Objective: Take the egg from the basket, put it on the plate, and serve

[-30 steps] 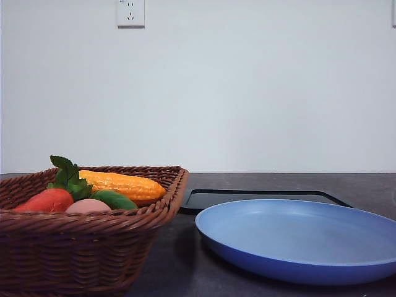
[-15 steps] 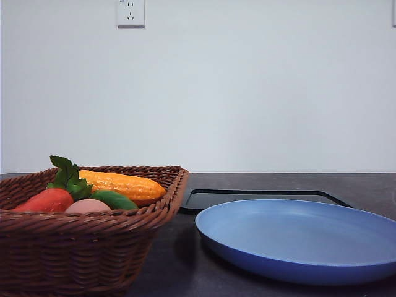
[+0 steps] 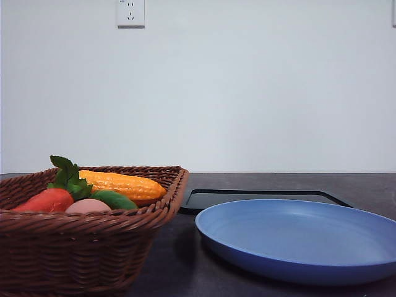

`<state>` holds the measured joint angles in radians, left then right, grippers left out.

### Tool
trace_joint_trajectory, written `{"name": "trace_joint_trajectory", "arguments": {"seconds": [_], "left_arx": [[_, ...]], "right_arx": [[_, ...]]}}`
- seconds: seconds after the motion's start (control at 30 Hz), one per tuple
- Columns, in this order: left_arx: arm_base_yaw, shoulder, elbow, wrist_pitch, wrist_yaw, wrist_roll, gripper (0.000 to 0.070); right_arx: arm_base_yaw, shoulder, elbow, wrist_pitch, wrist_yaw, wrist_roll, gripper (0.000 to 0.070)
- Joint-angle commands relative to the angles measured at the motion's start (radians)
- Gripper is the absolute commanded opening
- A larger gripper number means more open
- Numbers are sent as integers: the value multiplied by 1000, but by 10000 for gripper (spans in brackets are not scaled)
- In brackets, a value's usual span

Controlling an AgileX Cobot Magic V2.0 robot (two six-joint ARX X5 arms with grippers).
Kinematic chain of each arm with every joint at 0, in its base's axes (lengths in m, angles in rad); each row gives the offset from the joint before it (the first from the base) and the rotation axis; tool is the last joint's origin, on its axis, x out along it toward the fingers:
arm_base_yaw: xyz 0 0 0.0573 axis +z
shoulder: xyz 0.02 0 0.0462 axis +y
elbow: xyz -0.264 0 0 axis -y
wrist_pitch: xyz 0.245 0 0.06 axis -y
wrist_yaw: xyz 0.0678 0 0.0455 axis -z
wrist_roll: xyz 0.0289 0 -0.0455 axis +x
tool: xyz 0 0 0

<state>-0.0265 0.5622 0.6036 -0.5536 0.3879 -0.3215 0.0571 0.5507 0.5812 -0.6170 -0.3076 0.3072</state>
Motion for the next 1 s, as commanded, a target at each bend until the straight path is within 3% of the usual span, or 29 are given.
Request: {"name": "trace_joint_trajectory", "arguments": {"seconds": [0.0, 0.27, 0.37, 0.47, 0.6, 0.97], "left_arx": [[-15, 44, 48, -34, 7, 93, 0], [-92, 190, 110, -81, 131, 119, 6], [-113, 217, 110, -81, 144, 119, 65], [-126, 230, 110, -76, 144, 119, 198], [-135, 234, 110, -66, 144, 103, 320], [-169, 234, 110, -51, 144, 69, 329]], "right_arx": [[-1, 40, 27, -23, -22, -54, 0], [0, 212, 42, -103, -165, -87, 7], [0, 274, 42, -126, -174, -88, 142], [0, 332, 41, -138, -166, -87, 276], [0, 403, 39, -124, -160, -91, 281], [31, 623, 39, 25, -162, -82, 280]]}}
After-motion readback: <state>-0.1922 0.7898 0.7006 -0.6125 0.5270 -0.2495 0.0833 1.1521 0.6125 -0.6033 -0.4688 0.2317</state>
